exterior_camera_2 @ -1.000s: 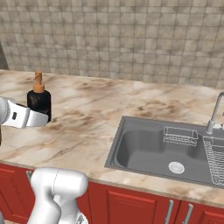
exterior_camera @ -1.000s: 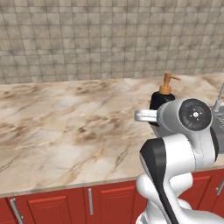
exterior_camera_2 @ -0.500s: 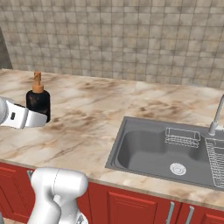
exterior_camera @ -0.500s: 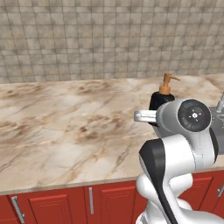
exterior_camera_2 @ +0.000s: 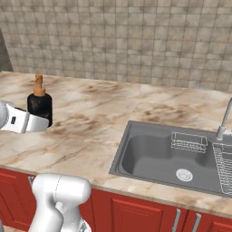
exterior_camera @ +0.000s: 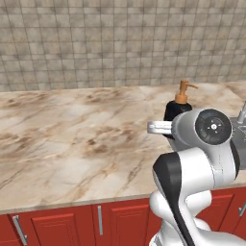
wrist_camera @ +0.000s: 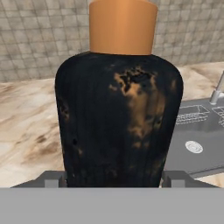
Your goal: Locate and retrieve the sponge and soap dispenser from the cabinet. Place them next to the sink.
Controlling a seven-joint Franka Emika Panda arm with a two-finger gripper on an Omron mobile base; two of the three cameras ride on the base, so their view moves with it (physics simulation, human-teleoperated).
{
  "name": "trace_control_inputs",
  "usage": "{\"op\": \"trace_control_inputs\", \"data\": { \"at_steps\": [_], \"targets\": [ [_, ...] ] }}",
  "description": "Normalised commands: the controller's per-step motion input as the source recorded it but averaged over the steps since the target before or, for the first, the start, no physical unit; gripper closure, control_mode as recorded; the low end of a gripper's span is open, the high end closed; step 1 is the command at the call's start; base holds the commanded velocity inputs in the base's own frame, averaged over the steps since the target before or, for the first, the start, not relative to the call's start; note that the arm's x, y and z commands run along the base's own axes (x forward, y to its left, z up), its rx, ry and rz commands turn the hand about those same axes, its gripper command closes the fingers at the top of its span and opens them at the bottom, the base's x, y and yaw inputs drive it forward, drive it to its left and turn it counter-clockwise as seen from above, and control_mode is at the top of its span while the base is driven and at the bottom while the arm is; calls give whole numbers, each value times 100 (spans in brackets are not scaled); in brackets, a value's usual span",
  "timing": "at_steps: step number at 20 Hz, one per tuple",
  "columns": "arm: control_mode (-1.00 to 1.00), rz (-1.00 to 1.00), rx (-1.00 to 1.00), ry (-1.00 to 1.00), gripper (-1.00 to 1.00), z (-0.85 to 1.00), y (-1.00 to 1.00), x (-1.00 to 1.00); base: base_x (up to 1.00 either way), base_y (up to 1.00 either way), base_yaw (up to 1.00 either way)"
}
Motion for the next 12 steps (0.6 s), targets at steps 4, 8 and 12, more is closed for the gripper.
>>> {"op": "trace_control_inputs", "data": {
  "at_steps": [4, 8, 12],
  "targets": [
    [-100, -14, 0, -2, 100, -40, -12, 20, 0, 0, 0],
    [-100, -20, -2, -1, 100, -59, 3, 77, 0, 0, 0],
    [-100, -13, 0, 5, 100, -48, 24, 94, 0, 0, 0]
  ]
}}
